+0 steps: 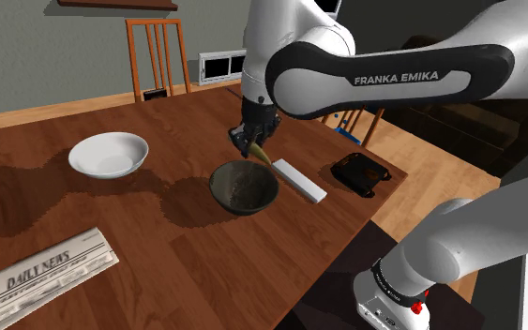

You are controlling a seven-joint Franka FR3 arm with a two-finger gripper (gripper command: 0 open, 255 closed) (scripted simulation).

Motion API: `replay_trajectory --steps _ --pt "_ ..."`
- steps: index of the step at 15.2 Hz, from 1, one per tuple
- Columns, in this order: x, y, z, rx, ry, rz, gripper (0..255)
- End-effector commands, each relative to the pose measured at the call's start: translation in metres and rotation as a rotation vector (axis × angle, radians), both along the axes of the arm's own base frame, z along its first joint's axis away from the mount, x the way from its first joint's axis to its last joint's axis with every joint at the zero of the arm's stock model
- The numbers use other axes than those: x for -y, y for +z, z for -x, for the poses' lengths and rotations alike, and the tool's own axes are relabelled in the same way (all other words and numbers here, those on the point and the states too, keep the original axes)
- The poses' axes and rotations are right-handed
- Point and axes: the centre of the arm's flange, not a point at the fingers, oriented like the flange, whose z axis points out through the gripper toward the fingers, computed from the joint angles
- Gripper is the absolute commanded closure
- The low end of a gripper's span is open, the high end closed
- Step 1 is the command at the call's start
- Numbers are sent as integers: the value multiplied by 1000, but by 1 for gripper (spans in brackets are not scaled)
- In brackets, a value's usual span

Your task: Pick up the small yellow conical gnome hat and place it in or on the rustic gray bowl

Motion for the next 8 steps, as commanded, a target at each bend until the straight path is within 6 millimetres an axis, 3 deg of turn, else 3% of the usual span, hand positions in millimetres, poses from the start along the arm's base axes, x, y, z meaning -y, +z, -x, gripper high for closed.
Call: replay_trajectory --steps 1,8 --pt "-15 1 20 0 -1 0 255" --pt "-21 -30 27 0 -1 0 255"
